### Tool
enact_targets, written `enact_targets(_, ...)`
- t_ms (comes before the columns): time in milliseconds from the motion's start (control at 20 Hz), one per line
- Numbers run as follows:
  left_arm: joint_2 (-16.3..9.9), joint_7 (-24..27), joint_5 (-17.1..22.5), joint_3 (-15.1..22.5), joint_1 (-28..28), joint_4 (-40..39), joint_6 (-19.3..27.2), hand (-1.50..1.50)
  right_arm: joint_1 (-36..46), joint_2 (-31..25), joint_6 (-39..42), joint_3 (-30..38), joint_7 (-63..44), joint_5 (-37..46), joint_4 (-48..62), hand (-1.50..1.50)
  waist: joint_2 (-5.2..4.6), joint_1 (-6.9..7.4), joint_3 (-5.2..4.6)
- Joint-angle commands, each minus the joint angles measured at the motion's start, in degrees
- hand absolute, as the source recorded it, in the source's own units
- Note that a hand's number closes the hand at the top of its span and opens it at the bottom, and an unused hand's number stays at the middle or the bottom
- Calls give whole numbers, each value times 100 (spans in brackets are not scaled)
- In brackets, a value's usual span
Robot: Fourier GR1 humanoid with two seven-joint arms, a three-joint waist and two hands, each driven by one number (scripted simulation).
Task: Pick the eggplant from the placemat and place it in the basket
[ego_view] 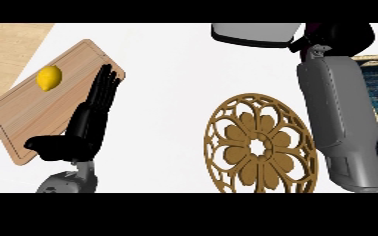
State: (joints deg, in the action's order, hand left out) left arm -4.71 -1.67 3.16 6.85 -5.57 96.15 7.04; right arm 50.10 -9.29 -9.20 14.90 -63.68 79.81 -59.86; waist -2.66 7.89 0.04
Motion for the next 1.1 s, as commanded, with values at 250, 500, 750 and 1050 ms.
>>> enact_targets(250,15,136,-22,-78,28,-260,21,0,1593,203,-1305,311,-1212,1243,838,150,71,-129,-16)
enact_targets(500,5,-52,-61,-163,-142,-170,150,0,1898,194,-1425,778,-1557,1732,1365,150,72,-220,-11)
enact_targets(750,45,130,-79,-113,189,-176,136,0,2185,241,-826,1040,-2139,2452,1664,150,160,-360,-21)
enact_targets(1050,-97,-101,110,-442,-90,-244,112,0,2249,160,-450,1407,-2146,2848,1879,150,202,-590,-13)
